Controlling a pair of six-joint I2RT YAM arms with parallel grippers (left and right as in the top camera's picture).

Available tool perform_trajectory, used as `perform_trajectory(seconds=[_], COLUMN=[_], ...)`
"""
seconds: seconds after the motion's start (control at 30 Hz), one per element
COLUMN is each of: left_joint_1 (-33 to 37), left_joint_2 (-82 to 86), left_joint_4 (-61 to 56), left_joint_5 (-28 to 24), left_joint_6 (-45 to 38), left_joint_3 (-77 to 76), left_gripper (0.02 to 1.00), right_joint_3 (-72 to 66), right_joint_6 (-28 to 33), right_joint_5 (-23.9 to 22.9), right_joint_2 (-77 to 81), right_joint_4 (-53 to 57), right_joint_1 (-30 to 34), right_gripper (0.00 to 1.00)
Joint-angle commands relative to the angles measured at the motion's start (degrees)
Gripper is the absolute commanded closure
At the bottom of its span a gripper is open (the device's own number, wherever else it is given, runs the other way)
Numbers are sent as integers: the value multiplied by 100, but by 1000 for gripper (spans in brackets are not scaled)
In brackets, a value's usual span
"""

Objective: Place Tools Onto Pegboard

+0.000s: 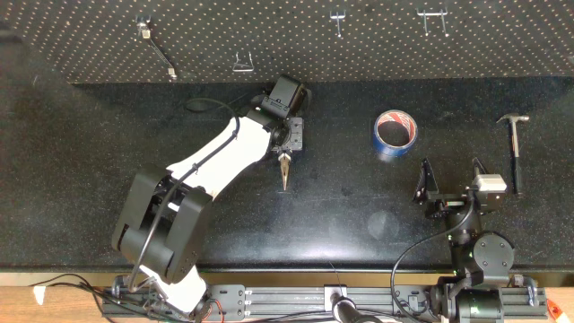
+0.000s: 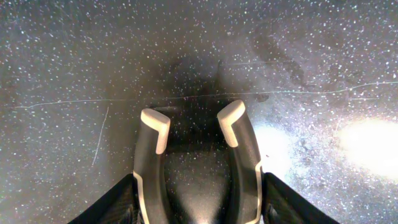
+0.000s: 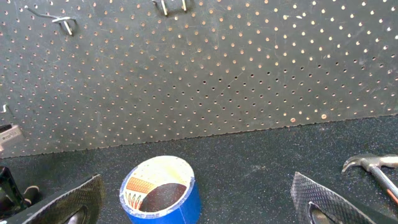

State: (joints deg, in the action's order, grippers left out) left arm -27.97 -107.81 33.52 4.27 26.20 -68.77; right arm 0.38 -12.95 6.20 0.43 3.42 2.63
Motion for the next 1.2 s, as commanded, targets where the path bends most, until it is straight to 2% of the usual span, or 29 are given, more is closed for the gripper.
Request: perform_trajectory(seconds=[0.03, 0.13, 0.17, 0.2, 0.23, 0.4, 0.5, 0.73, 0.8, 0.87, 1.03, 1.2], left_joint_1=[-20, -20, -17, -20, -20, 129, 376, 920, 927, 927, 927, 1029], left_joint_2=[-133, -133, -131, -118, -70, 892, 1821, 3768, 4048, 3829, 2662, 2055], left_joint_4=[0, 0, 0, 0, 9, 407, 942, 920, -358, -2850, -7399, -8854], left_joint_5=[42, 42, 20, -2, -4, 46, 339, 896, 1416, 1851, 1954, 1926], left_joint_6=[-9, -9, -9, -4, 46, 216, 354, 358, 282, -614, -2625, -2844], left_joint_3=[-68, -68, -68, -68, -68, -68, 35, 1259, 1917, 2485, 2758, 2734], left_gripper=[636, 676, 750, 956, 989, 989, 989, 989, 989, 989, 989, 989], right_joint_3=[-13, -13, -13, -13, -13, -13, -13, -13, -13, -13, -13, -13], right_joint_6=[57, 59, 59, 59, 57, 59, 57, 57, 59, 59, 59, 57], right_joint_5=[70, 72, 70, 70, 70, 70, 70, 70, 70, 70, 70, 70], right_joint_2=[-37, -37, -37, -37, -37, -37, -37, -37, -37, -37, -37, -37], right_joint_4=[24, 24, 24, 24, 24, 24, 24, 24, 24, 24, 24, 24], right_joint_1=[31, 31, 31, 31, 31, 31, 31, 31, 31, 31, 31, 31], right_gripper=[25, 25, 25, 25, 25, 25, 25, 25, 25, 25, 25, 25])
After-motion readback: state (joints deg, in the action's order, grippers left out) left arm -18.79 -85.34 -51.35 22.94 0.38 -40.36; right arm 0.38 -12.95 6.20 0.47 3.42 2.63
